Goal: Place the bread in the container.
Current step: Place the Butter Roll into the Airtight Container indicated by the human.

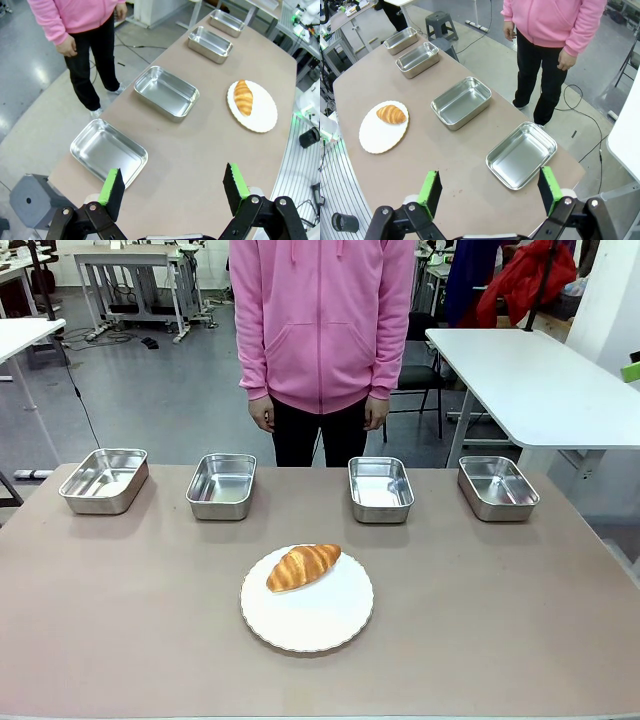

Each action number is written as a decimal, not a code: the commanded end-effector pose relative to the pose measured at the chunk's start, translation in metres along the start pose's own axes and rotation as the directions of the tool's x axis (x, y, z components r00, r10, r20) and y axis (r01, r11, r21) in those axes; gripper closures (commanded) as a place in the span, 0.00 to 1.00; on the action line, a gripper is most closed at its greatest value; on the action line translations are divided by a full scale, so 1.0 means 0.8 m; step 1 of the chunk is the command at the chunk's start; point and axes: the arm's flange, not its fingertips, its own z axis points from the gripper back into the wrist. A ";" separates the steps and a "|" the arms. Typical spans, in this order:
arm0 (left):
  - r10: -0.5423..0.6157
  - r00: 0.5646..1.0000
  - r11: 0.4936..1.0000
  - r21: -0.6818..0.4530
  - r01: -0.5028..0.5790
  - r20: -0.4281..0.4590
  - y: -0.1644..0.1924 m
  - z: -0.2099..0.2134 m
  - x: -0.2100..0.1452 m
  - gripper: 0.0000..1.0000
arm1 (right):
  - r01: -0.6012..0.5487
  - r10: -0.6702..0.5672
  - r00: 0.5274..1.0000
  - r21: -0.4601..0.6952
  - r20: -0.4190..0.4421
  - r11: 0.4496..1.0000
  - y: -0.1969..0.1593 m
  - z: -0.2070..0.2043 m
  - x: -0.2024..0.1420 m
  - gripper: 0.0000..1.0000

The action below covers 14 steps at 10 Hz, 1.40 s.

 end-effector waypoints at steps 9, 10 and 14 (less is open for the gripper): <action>-0.005 1.000 1.000 -0.003 0.006 0.004 -0.001 0.000 0.002 0.00 | -0.009 0.009 1.000 0.003 0.020 1.000 0.001 -0.001 0.000 0.00; -0.005 1.000 1.000 -0.003 0.006 0.004 -0.001 0.000 0.002 0.00 | -0.009 0.009 1.000 0.003 0.020 1.000 0.001 -0.001 0.000 0.00; -0.005 1.000 1.000 -0.003 0.006 0.004 -0.001 0.000 0.002 0.00 | -0.009 0.009 1.000 0.003 0.020 1.000 0.001 -0.001 0.000 0.00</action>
